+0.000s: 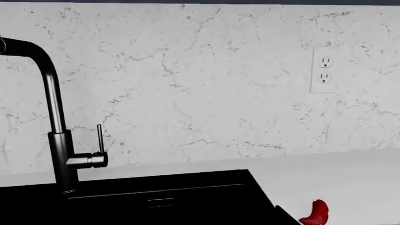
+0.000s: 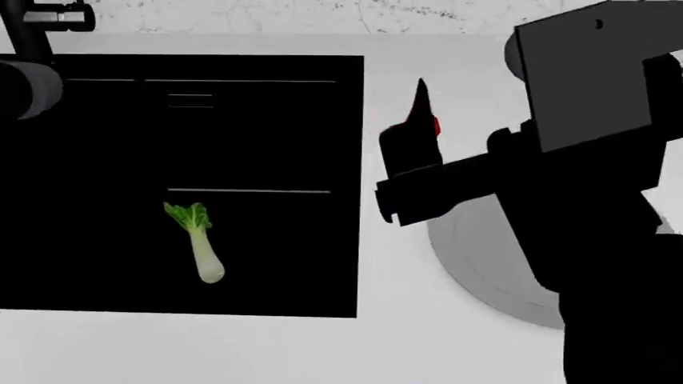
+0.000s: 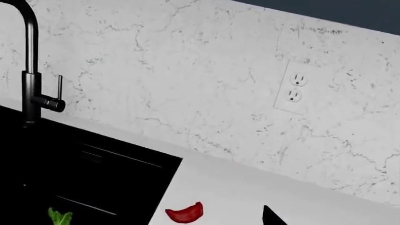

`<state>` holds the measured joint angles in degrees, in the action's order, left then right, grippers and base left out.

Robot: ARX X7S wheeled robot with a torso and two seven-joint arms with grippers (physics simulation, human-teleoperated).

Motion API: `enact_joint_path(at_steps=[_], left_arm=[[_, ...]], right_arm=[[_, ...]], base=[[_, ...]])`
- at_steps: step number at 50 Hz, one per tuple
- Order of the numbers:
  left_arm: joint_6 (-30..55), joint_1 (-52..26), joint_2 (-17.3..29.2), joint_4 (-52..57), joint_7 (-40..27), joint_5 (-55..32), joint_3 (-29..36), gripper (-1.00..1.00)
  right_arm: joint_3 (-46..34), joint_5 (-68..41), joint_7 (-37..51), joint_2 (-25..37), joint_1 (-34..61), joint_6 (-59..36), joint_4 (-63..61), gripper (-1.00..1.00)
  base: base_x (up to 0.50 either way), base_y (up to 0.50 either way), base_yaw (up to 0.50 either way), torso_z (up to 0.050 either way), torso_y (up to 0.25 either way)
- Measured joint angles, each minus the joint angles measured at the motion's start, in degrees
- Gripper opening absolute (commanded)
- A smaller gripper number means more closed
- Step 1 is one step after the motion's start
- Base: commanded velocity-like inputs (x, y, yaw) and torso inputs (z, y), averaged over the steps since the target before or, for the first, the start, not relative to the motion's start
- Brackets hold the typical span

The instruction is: Pick the celery from the sink and place it on the plate located on the counter

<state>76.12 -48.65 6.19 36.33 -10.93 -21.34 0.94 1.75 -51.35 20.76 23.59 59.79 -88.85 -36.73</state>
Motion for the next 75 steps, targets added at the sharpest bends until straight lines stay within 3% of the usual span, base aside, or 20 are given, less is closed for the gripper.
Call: enact_joint_path(at_steps=[9,22,56,75], left_arm=[[2.1,-6.5,-0.3,-5.1,-0.4,-0.4,0.4,1.0],[3.6,-10.0,-0.5,-7.5,-0.9,-1.3,0.3,1.0],[6.1,-11.3,-0.1,-11.2,-1.9,-4.0,0.7,1.0],[7.8,-11.1,-2.1,-10.6,3.6,3.5,1.3,1.0]], right_arm=[[-3.1,-6.0,4.3,2.5,6.0,1.7,7.3,1.0],[-5.5,-9.8,7.2,3.9,9.2,3.2,10.9,1.0],[-8.3,-14.7,10.9,5.5,11.3,4.0,12.4,1.0],[-10.9,-18.6,13.4,7.6,11.9,7.0,13.4,1.0]], base=[[0.0,0.0,0.0,0.0,0.0],[0.3,-0.03,0.0,0.0,0.001],[0.07,-0.01,0.0,0.0,0.0],[0.07,0.0,0.0,0.0,0.0]])
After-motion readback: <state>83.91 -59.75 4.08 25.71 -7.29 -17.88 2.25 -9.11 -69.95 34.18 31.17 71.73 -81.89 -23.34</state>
